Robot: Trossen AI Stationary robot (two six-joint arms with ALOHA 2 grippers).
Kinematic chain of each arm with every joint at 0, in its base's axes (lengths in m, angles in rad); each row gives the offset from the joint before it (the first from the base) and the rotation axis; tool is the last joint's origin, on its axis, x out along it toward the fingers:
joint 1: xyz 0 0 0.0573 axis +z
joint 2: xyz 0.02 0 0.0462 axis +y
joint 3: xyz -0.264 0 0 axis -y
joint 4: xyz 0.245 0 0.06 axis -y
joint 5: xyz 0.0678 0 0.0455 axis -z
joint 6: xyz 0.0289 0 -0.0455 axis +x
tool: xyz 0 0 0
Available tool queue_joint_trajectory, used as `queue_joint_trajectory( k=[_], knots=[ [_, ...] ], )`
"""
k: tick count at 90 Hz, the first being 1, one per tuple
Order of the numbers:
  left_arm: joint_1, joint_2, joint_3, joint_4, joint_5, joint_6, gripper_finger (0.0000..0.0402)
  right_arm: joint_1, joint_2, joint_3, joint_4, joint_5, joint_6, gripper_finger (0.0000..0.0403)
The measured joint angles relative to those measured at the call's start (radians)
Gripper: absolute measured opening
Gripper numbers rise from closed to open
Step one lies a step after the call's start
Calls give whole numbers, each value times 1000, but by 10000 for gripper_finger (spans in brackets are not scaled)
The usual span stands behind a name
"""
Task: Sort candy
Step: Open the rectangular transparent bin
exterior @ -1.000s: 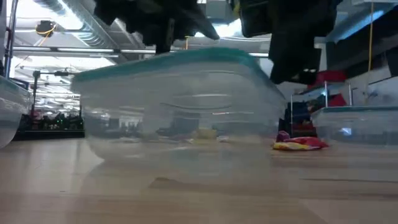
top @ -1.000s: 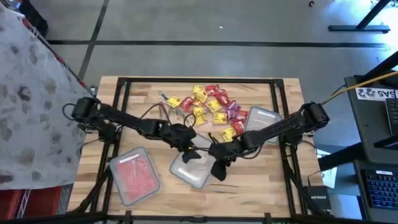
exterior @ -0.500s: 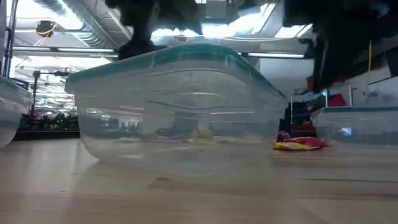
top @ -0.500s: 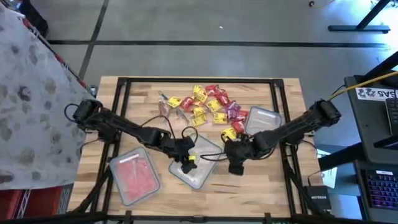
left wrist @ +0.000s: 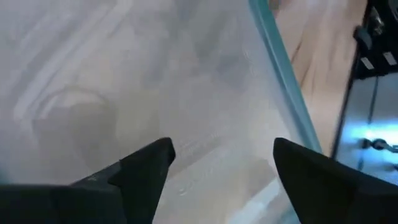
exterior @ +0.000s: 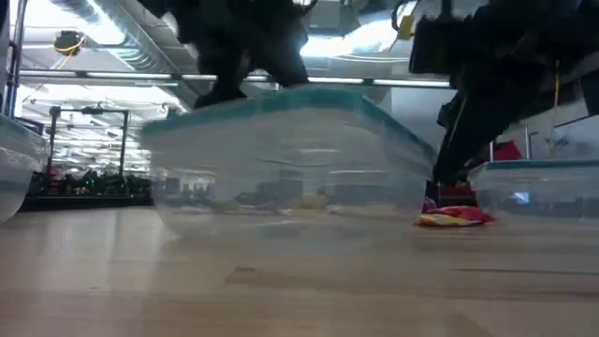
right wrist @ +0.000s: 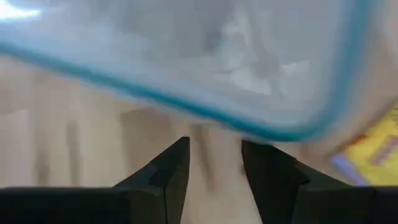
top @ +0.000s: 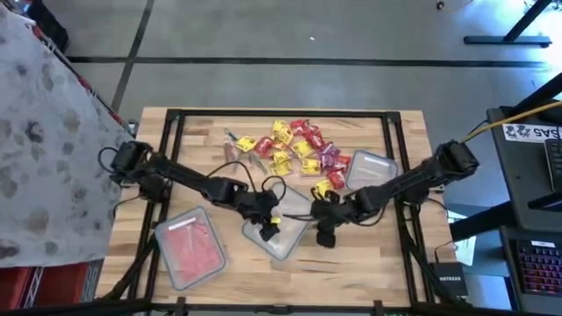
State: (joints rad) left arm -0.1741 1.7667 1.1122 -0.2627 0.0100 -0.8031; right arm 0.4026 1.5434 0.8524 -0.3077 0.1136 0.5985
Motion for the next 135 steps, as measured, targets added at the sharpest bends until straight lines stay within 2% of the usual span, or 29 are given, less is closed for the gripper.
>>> queue_joint_trajectory(
  k=[6,16,29,39,48,60,72,82,94,104,113,121,135],
  knots=[
    [18,1,1,-7,7,7,274,37,-2,-2,-29,11,33,133],
    [24,-2,58,-107,26,27,274,123,-1,-3,-62,101,119,133],
    [-4,-2,189,-345,-26,97,274,240,-1,-45,-62,247,290,133],
    [-17,-8,280,-395,-65,138,274,258,-6,-103,10,297,368,133],
    [-7,-9,289,-393,-82,148,274,203,-7,-153,152,275,329,133],
    [29,5,282,-488,-143,83,274,90,-8,-194,351,199,236,133],
    [62,36,283,-550,-142,79,274,-26,-8,-182,300,189,243,133],
    [67,70,284,-542,-141,105,274,-116,-1,-166,185,183,317,133],
    [67,113,291,-524,-142,127,274,-183,-1,-165,171,163,318,133],
    [53,131,291,-521,-142,131,274,-195,-1,-165,207,155,294,133],
    [43,133,290,-509,-148,132,274,-178,-1,-166,229,81,245,133],
    [42,134,290,-503,-161,125,274,-135,-2,-165,219,50,243,133],
    [43,135,289,-499,-159,109,274,-27,-16,-164,185,50,334,133]
  ],
)
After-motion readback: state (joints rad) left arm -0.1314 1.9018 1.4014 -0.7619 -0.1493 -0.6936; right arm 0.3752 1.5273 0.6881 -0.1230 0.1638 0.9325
